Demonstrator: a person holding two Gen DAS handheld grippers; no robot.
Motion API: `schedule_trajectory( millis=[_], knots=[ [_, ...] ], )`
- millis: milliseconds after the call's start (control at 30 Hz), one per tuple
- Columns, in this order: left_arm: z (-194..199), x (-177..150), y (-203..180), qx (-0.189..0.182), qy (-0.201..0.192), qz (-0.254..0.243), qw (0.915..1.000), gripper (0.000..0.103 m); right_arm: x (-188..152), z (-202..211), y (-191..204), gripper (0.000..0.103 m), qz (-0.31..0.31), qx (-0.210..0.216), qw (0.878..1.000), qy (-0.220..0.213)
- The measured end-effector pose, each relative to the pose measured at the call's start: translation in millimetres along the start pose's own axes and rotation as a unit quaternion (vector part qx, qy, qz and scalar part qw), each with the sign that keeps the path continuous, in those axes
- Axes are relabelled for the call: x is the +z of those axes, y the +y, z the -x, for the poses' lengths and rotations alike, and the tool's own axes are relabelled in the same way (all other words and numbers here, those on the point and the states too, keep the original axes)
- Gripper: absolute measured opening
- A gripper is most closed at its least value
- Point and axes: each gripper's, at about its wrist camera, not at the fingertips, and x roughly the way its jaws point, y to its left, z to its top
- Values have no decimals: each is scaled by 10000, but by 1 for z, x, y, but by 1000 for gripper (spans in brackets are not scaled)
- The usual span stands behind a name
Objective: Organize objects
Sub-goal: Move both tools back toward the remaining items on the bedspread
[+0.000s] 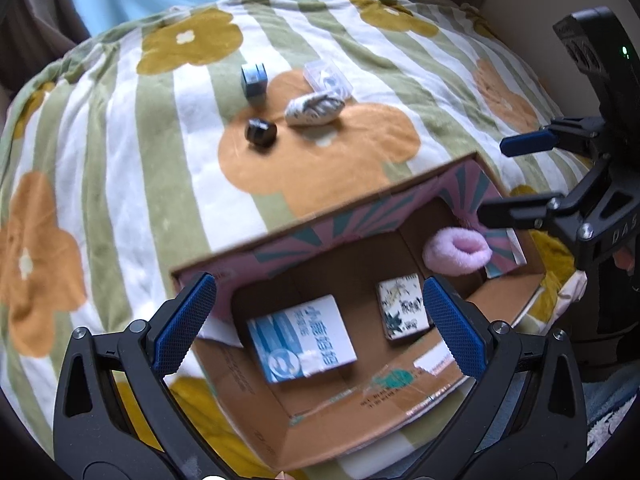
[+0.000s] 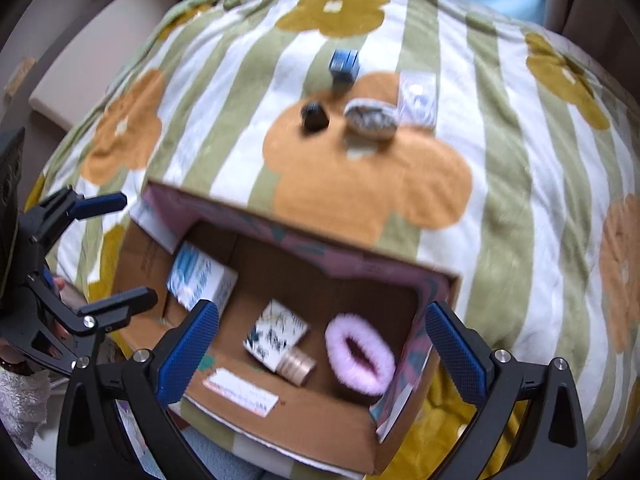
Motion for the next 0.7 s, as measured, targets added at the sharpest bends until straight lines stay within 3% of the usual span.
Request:
schedule_trajectory(
  millis=[233,500,700],
  knots=[
    [-2,38,19,146,-103,-102,9998,103,36,15,-14,103,-152,-94,9993,-341],
    [-24,91,50,115,-69,-288,9995,103,92,15,-30,103,-159,-356,9983,-425],
    [-64,121,69,-125,134,-448,9988,103,133,-8,-49,103,-463,-25,9981,-406]
  ],
)
